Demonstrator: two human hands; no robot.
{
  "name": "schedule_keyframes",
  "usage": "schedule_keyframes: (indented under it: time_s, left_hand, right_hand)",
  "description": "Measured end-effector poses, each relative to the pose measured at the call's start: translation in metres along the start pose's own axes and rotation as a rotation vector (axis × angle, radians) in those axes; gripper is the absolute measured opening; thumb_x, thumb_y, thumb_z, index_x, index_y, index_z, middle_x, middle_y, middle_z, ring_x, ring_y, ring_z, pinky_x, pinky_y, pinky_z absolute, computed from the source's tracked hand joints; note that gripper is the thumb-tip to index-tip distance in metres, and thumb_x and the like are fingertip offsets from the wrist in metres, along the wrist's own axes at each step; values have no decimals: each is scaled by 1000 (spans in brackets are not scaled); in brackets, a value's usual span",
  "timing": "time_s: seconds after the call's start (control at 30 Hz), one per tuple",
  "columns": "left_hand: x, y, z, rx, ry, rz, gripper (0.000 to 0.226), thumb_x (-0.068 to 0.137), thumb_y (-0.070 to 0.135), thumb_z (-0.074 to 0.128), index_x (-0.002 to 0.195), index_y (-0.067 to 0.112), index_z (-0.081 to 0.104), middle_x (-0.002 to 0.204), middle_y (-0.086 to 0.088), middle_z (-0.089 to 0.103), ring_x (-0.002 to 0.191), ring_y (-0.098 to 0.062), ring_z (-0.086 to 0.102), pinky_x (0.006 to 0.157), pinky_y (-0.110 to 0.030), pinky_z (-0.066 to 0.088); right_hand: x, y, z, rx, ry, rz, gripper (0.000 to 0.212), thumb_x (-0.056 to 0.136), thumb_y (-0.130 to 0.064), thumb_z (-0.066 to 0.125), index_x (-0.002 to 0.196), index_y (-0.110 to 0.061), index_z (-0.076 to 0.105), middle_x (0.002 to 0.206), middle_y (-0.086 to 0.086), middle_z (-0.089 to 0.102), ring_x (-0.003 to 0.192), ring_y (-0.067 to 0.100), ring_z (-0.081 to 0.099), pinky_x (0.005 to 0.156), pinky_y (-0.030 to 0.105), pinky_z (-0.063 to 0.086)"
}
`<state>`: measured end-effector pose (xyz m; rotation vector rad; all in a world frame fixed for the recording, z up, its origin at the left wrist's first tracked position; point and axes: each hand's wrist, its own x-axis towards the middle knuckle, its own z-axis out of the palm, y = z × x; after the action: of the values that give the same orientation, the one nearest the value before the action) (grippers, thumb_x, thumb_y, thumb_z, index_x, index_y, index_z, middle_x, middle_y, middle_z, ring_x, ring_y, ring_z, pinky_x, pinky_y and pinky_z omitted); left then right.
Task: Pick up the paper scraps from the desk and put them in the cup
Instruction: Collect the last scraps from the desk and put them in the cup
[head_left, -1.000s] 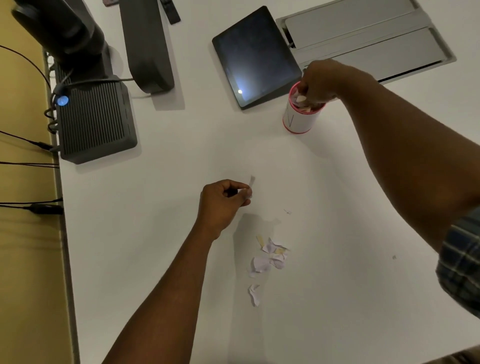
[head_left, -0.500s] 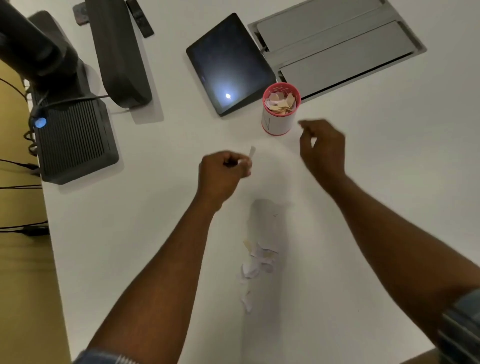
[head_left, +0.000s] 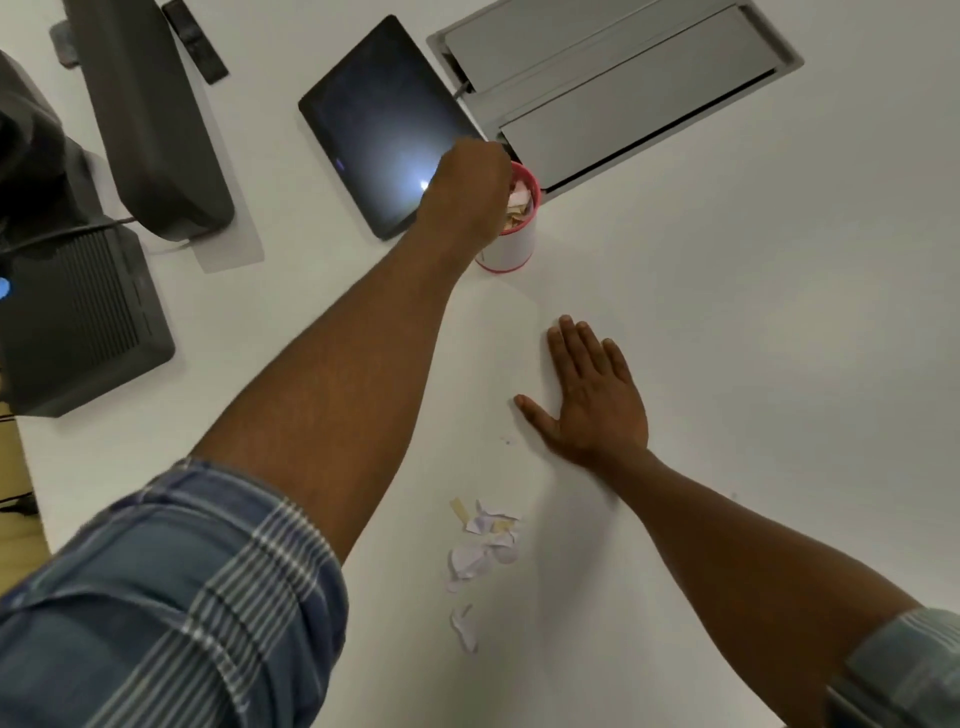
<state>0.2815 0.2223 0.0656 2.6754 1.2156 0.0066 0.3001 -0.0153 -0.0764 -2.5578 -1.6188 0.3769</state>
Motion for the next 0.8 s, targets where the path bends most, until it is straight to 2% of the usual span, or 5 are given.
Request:
schedule_keyframes:
  time_s: [0.13, 0.37, 0.5, 0.67, 0.8]
  left_hand:
    - [17, 11, 7, 91, -135, 15, 43, 86, 18, 64, 122, -2, 52, 123, -20, 55, 111, -33, 56, 88, -34, 47]
    - [24, 12, 7, 167, -210, 93, 35, 88, 16, 61, 115, -4, 55, 116, -23, 58, 103, -34, 60, 79, -35, 48]
    - [18, 10, -10, 148, -161, 107, 35, 84, 16, 66, 113, -2, 57, 112, -21, 60, 99, -32, 60, 71, -31, 42]
    - [-16, 4, -33, 43, -4, 99, 34, 82, 15, 70, 113, 6, 63, 109, -17, 64, 95, -28, 62, 72, -29, 45]
    - [-78, -10, -26, -138, 147, 75, 27, 88, 14, 60, 114, 9, 65, 108, -15, 68, 98, -28, 64, 87, -34, 52]
  right_hand:
    - [0, 0, 0, 6, 7, -5, 88, 86, -77, 15, 153, -20, 4, 161, -3, 1, 147, 12, -6, 120, 39, 4]
    - [0, 0, 0, 24, 11, -5, 87, 87, -76, 16, 153, -20, 4, 161, -3, 1, 147, 12, -6, 120, 39, 6]
    - [-1, -1, -2, 22, 5, -3, 87, 87, -76, 15, 153, -20, 2, 161, -4, -1, 147, 11, -8, 120, 39, 5]
    - [-1, -1, -7, 9, -41, -17, 87, 87, -75, 11, 152, -20, -2, 161, -3, -6, 146, 11, -11, 120, 38, 2]
    - [2, 3, -16, 13, -141, -44, 85, 88, -73, 11, 152, -20, -8, 159, -4, -15, 145, 11, -17, 119, 36, -4]
